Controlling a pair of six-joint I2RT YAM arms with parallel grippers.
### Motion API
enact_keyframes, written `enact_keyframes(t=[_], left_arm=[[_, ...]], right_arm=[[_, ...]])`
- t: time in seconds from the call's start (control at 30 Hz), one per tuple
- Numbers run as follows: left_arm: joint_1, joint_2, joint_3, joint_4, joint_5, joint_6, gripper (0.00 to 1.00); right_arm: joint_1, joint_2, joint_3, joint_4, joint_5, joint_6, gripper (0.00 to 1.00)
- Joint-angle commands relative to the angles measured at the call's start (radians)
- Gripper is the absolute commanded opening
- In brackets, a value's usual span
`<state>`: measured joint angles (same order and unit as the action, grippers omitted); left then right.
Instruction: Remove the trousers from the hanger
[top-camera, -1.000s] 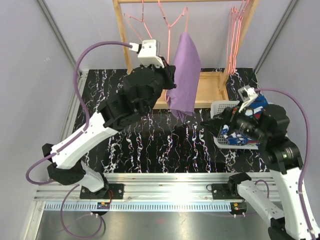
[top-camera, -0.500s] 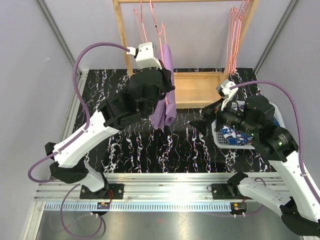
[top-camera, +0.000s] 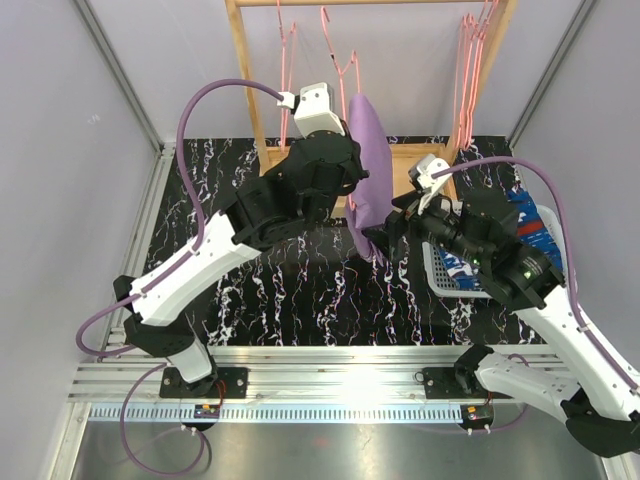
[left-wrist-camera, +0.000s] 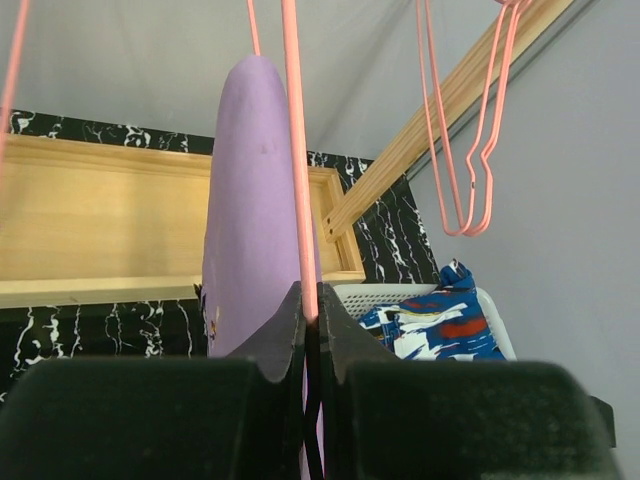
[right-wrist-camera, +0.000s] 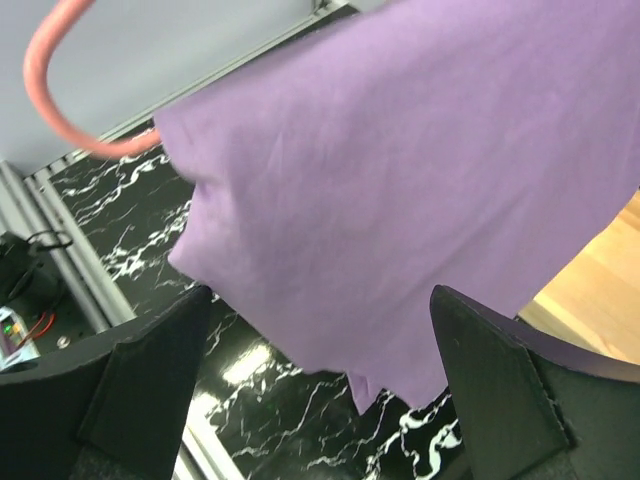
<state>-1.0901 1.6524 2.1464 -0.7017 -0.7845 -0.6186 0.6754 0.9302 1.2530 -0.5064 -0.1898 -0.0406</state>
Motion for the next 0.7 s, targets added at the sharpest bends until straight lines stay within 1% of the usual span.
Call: enact_keyframes(t=[0.0,0.1,0.13,0.17,0.33,0.43,0.47,0.53,0.57,0.67], left_arm=[[-0.004,-0.008,0.090,0.114,-0.010,-0.032,0.00],[-0.004,-0.003,0.090,0.117,-0.001,-0.038,0.00],[-0.004,-0.003,0.090,0.116,0.002,-0.044,0.00],[-0.004,0.000,0.089,0.117,0.005,-0.047,0.00],[-0.004,-0.003,0.079,0.120,0.021,-0.063,0.00],[-0.004,-0.005,0.079,0.119,0.019,-0.059,0.00],[-0.005,-0.005,0.081,0.119,0.016,-0.058,0.00],[-0.004,-0.005,0.082,0.116,-0.002,-0.055,0.00],[-0.005,-0.006,0.083,0.117,-0.005,-0.055,0.00],[-0.005,-0.003,0.083,0.116,-0.016,-0.056,0.00]], right_arm=[[0.024,0.009,-0.021,0.120,0.091,-0.015,0.97],[0.033,0.013,-0.032,0.147,0.139,-0.030,0.96],[0.039,0.015,-0.036,0.160,0.157,-0.041,0.94],[0.041,0.018,-0.043,0.195,0.227,-0.041,0.93],[0.043,0.021,-0.086,0.299,0.371,-0.045,0.89],[0.043,0.022,-0.098,0.330,0.337,-0.044,0.88],[0.044,0.027,-0.096,0.318,0.293,-0.048,0.86],[0.047,0.042,-0.080,0.275,0.207,-0.070,0.86],[0.055,0.042,-0.075,0.241,0.126,-0.077,0.85],[0.065,0.016,-0.124,0.278,0.116,-0.088,0.86]])
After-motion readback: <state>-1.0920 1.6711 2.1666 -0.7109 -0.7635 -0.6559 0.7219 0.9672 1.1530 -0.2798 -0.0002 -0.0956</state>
